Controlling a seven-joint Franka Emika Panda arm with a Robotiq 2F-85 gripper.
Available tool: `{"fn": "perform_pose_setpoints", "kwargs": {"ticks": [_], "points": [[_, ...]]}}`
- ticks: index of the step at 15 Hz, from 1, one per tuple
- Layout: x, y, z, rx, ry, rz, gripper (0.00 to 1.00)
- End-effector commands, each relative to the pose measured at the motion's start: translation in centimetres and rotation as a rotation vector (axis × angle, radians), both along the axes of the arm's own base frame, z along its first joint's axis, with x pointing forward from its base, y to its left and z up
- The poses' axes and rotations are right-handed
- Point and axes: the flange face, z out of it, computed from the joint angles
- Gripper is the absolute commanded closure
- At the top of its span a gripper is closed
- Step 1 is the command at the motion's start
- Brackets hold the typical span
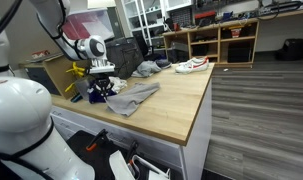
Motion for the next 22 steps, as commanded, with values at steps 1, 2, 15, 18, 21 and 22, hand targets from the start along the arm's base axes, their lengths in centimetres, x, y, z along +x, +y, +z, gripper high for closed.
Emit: {"fn": "perform_pose_setpoints", "kwargs": {"ticks": [1, 2, 15, 18, 21, 22], "points": [[-0.1, 0.4, -0.8, -0.013, 0.011, 0.036, 0.99], [0.1, 0.5, -1.0, -0.018, 0.011, 0.037, 0.99], [1.7, -2.2, -0.1, 0.076, -0.026, -0.164, 0.17], [3.2, -4.2, 1.1, 0.129, -0.054, -0.316, 0.0], [5.2, -7.7, 1.8, 0.129, -0.107, -0.475, 0.0], [5.9, -9.0, 1.9, 0.119, -0.128, -0.523, 0.0]]}}
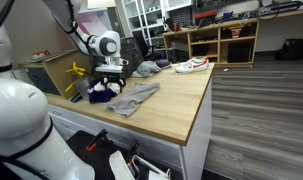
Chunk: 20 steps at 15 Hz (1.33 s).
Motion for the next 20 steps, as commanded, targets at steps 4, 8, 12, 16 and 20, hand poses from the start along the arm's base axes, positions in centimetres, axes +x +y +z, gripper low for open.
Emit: {"fn": "perform_pose_setpoints", "kwargs": {"ticks": [4, 8, 12, 16, 20], "points": [[3.7, -8.4, 0.9, -0.068, -0.093, -0.353, 0.0], [5.6, -12.2, 1.2, -0.115, -0.147, -0.574, 0.0], [7.3, -13.5, 1.3, -0.156, -0.17, -0.785, 0.0], [7.3, -13.6, 1.3, -0.157, -0.154, -0.815, 0.0], [7.9, -13.2, 1.2, -0.157, -0.154, -0.836, 0.0]]}}
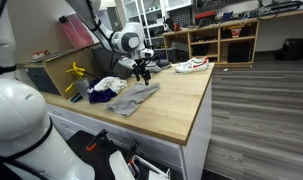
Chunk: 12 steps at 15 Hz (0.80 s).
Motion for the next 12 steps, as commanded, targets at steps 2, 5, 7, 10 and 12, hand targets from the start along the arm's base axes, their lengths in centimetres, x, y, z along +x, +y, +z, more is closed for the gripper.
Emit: {"fn": "perform_pose_setpoints", "kwargs": {"ticks": [2, 5, 7, 10, 12], "points": [[0.0, 0.0, 0.0, 0.0, 0.001, 0.0, 0.0], [0.0, -1.4, -1.6, -0.024, -0.01, -0.043, 0.0], [0.9, -1.3, -2.7, -0.042, -0.023, -0.057, 0.0], [2.1, -0.3, -4.2, -0.061, -0.035, -0.068, 0.0], [3.5, 1.2, -4.0, -0.057, -0.029, -0.072, 0.0]]}}
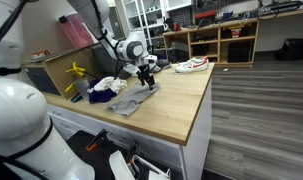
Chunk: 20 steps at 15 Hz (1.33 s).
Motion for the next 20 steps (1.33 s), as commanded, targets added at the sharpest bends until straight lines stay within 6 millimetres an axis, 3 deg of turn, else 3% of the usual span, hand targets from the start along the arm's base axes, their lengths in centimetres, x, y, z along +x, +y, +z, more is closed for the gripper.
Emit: {"fn": "perform_pose_setpoints", "kwargs": {"ticks": [1, 4, 7, 16, 20], "points": [[2.9, 2.7, 0.6, -0.01, -0.013, -0.015, 0.0], [4.9, 5.0, 2.9, -0.019, -0.012, 0.004, 0.0], [6.7, 6.9, 3.1, -0.009, 0.023, 0.02, 0.0], [9.9, 9.5, -1.4, -0.025, 0.063, 0.053, 0.0], [10.8, 10.2, -2.0, -0.023, 0.055, 0.06, 0.0]]}}
